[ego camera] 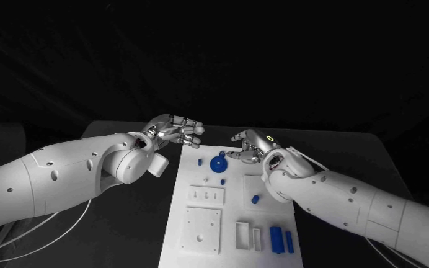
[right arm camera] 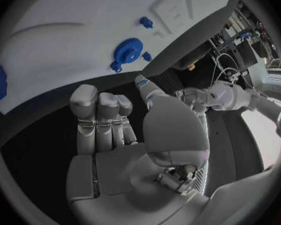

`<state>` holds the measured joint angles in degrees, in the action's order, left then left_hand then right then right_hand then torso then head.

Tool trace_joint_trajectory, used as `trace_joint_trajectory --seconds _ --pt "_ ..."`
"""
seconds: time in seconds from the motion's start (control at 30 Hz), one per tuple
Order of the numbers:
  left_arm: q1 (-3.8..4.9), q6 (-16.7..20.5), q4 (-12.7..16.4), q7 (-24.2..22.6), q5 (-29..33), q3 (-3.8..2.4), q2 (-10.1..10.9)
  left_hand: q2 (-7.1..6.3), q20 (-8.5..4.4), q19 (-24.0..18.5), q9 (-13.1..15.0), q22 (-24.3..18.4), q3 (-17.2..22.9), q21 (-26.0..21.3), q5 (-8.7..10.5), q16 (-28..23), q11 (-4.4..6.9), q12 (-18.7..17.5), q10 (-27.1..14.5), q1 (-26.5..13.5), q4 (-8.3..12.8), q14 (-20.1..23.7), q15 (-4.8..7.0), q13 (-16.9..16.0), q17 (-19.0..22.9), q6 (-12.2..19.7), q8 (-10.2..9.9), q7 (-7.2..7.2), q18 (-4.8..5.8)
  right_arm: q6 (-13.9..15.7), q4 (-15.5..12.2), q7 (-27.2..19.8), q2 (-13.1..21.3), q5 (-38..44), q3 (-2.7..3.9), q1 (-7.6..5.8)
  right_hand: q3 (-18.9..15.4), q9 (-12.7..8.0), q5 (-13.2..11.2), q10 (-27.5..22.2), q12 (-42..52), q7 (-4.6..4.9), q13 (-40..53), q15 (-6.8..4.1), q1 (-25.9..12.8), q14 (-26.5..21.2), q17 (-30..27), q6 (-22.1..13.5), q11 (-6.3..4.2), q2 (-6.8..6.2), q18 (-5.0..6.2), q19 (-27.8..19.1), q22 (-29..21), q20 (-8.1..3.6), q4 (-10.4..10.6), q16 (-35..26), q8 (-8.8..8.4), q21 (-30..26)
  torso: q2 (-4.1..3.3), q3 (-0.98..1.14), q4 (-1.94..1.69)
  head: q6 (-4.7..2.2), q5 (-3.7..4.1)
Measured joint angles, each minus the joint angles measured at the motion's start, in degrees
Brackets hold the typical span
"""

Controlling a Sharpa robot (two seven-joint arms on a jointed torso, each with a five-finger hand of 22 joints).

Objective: Assemble the parts on the task board

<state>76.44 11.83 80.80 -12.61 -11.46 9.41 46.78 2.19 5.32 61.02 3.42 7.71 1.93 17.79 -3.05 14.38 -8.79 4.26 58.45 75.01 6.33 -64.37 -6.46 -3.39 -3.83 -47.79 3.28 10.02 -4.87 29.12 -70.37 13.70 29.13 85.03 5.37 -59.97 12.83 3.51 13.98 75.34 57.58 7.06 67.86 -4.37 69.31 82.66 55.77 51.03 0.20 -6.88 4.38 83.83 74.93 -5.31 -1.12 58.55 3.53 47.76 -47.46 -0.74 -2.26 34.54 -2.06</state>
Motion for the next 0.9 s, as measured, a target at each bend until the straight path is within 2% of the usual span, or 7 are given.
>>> trace_joint_trajectory --seconds 0.1,0.13,0.27,0.37,0.57,0.73,0.9 --pt "0.00 0.0 -0.6 -0.1 0.0 -0.03 -0.2 0.00 0.00 0.0 0.0 0.0 0.0 0.0 0.00 0.0 0.00 0.0 0.0 0.0 0.0 0.0 0.00 0.0 0.0 0.0 0.0 0.00 0.00 -0.4 -1.5 -3.2 3.0 -4.4 1.98 -0.04 0.1 0.1 5.0 0.0 0.0 -0.06 0.1 0.00 1.9 0.0 0.1 3.8 0.00 0.92 0.00 0.0 0.0 0.00 -4.1 0.0 0.00 -0.5 0.18 0.11 0.34 -0.15 -0.05" --pt "0.00 0.0 -0.8 -0.2 -0.1 -0.03 -0.2 0.00 0.00 0.0 0.0 0.0 0.0 0.0 0.00 0.0 0.00 0.0 0.0 0.0 0.0 0.0 0.00 0.0 0.0 0.0 0.0 0.00 0.00 -0.5 -1.9 -3.8 3.7 -5.1 2.35 -0.03 0.6 0.1 5.8 0.0 0.0 -0.08 0.1 0.00 2.3 0.0 0.1 4.5 0.00 1.23 0.00 0.0 0.0 0.00 -5.5 0.0 0.00 -0.5 0.25 0.18 0.48 -0.18 -0.11" --pt "0.00 0.1 -1.2 -0.4 -0.1 -0.03 -0.2 0.00 0.00 0.0 0.0 0.0 0.0 0.4 0.00 0.0 0.28 0.0 1.4 0.0 0.0 0.0 0.00 0.0 0.0 -0.7 0.0 0.09 0.00 -1.7 -4.3 -7.8 8.4 -9.2 4.51 -0.07 2.4 0.1 6.6 -0.2 0.0 -0.23 0.1 0.00 2.1 0.0 0.3 6.1 -0.20 1.56 0.00 0.0 0.0 0.00 -9.0 0.0 0.00 -0.5 0.51 0.36 0.90 -0.20 -0.21" --pt "0.00 0.4 -1.4 -0.7 -0.1 -0.03 -0.2 0.00 -0.31 -0.3 0.0 0.1 0.0 0.4 -0.02 0.0 0.41 0.0 2.1 0.0 0.0 0.0 0.00 0.0 0.0 -1.1 0.0 0.00 0.01 -2.8 -5.3 -10.5 11.7 -11.6 5.38 -0.14 3.1 0.1 6.6 -0.2 0.0 -0.34 0.1 0.00 1.1 0.0 0.5 6.3 -0.20 2.54 0.00 0.0 0.0 0.00 -10.7 0.0 0.00 -0.3 0.81 0.58 1.40 -0.14 0.10" --pt "0.00 0.9 -1.4 -1.4 -0.1 -0.03 0.0 0.00 -0.31 -0.3 0.1 0.1 0.1 0.4 -0.23 0.0 0.52 0.0 2.2 0.0 0.1 0.0 0.00 0.0 0.0 -1.3 0.0 0.00 0.01 -4.0 -6.3 -13.1 16.2 -15.0 6.01 0.38 3.2 0.3 5.3 -0.3 0.0 -0.62 0.1 0.00 1.0 0.0 0.5 7.6 -0.32 2.60 0.00 0.0 0.0 0.00 -11.5 -0.3 0.00 -0.3 1.33 1.05 2.30 0.34 -0.45" --pt "-0.02 1.1 -1.1 -1.7 -0.1 -0.02 0.6 0.25 -0.52 -0.5 0.1 0.1 0.3 0.4 -0.23 0.0 1.34 0.0 5.2 -0.3 0.3 -0.3 0.33 0.0 0.0 -1.5 0.0 -0.20 0.03 -4.7 -6.1 -14.5 19.4 -17.0 6.05 2.57 3.7 0.3 4.9 -0.4 0.0 -0.72 0.0 0.00 1.5 0.0 0.4 8.4 -0.42 3.07 0.00 0.0 0.0 0.00 -12.4 -0.6 0.01 -0.3 1.49 1.51 2.95 0.73 -0.44" --pt "-0.07 1.1 -1.0 -2.0 -0.1 -0.01 0.8 0.25 -0.52 -0.5 0.1 0.1 0.3 0.4 -0.23 0.0 1.36 0.0 5.3 -0.3 0.3 -0.3 0.33 0.0 0.0 -1.5 0.0 -0.20 0.04 -5.6 -4.6 -16.0 19.8 -18.2 6.09 4.31 3.7 0.3 3.2 -0.4 0.0 -0.94 -0.2 0.02 1.9 0.0 0.3 9.8 -0.41 3.43 0.00 0.0 0.0 0.00 -13.3 -0.8 0.01 -0.7 1.56 1.91 3.46 0.87 0.01"
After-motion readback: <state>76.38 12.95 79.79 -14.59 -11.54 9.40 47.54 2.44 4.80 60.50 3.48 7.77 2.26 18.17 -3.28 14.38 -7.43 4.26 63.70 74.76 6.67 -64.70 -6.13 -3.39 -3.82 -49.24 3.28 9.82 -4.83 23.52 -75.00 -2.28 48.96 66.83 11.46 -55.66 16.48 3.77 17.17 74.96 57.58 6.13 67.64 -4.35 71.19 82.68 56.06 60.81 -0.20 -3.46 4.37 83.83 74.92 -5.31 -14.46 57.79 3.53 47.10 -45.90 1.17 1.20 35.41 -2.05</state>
